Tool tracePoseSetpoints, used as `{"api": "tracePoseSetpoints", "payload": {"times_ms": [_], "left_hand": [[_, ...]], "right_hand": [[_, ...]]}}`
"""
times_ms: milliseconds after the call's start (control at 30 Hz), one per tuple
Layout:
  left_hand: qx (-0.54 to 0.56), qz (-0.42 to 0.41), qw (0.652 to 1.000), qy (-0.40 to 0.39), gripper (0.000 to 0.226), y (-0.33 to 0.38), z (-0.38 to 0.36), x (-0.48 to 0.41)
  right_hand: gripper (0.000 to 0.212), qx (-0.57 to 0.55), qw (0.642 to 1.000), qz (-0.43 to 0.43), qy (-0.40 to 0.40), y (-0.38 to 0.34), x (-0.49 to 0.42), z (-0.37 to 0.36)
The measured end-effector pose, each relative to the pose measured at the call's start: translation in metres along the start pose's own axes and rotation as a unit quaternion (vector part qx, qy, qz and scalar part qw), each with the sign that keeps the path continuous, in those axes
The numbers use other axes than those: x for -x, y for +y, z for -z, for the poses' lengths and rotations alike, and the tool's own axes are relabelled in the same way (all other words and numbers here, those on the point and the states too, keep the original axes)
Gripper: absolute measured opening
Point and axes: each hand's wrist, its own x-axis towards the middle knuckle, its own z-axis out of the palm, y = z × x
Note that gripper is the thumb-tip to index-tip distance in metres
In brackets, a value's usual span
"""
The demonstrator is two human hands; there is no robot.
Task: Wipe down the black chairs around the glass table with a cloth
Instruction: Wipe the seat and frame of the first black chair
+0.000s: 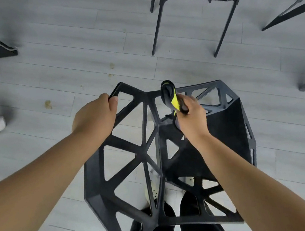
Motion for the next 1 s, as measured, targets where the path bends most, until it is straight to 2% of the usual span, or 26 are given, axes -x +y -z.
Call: {"api": "tracePoseSetpoints", "payload": {"times_ms": [100, 167, 233, 267, 367, 500, 667, 800, 867, 1000], "left_hand": [[-0.007, 0.008, 1.0, -0.002, 0.041, -0.001, 0.0, -0.002], [-0.017, 0.011, 1.0, 0.002, 0.04, -0.001, 0.0, -0.004], [-0.022, 0.013, 1.0, 0.006, 0.039, -0.001, -0.002, -0.004], [-0.023, 0.015, 1.0, 0.008, 0.038, -0.001, -0.002, -0.004], [-0.03, 0.02, 0.999, 0.003, 0.038, 0.001, -0.001, -0.006], [-0.079, 0.031, 0.996, 0.006, 0.04, 0.003, 0.0, -0.006], [-0.133, -0.021, 0.985, 0.111, 0.039, 0.008, -0.007, -0.002], [-0.186, -0.048, 0.968, 0.159, 0.05, 0.01, -0.011, 0.003], [-0.226, -0.087, 0.958, 0.154, 0.06, 0.018, -0.012, 0.008], [-0.215, -0.191, 0.955, 0.073, 0.067, 0.053, -0.052, 0.022]], "right_hand": [[0.047, 0.006, 0.996, 0.086, 0.023, -0.023, -0.054, -0.011], [0.054, 0.067, 0.986, 0.143, -0.061, -0.021, -0.082, -0.034], [0.059, 0.205, 0.951, 0.155, -0.171, -0.01, -0.094, -0.059], [0.058, 0.251, 0.937, 0.159, -0.184, -0.003, -0.095, -0.068], [0.056, 0.289, 0.924, 0.204, -0.147, 0.013, -0.093, -0.07], [0.077, 0.344, 0.891, 0.266, -0.131, 0.042, -0.099, -0.049], [0.087, 0.362, 0.892, 0.243, -0.118, 0.072, -0.114, -0.019], [0.08, 0.348, 0.91, 0.194, -0.118, 0.094, -0.127, 0.006], [0.078, 0.344, 0.916, 0.155, -0.133, 0.105, -0.136, 0.021], [0.08, 0.333, 0.929, 0.093, -0.131, 0.134, -0.157, 0.051]]}}
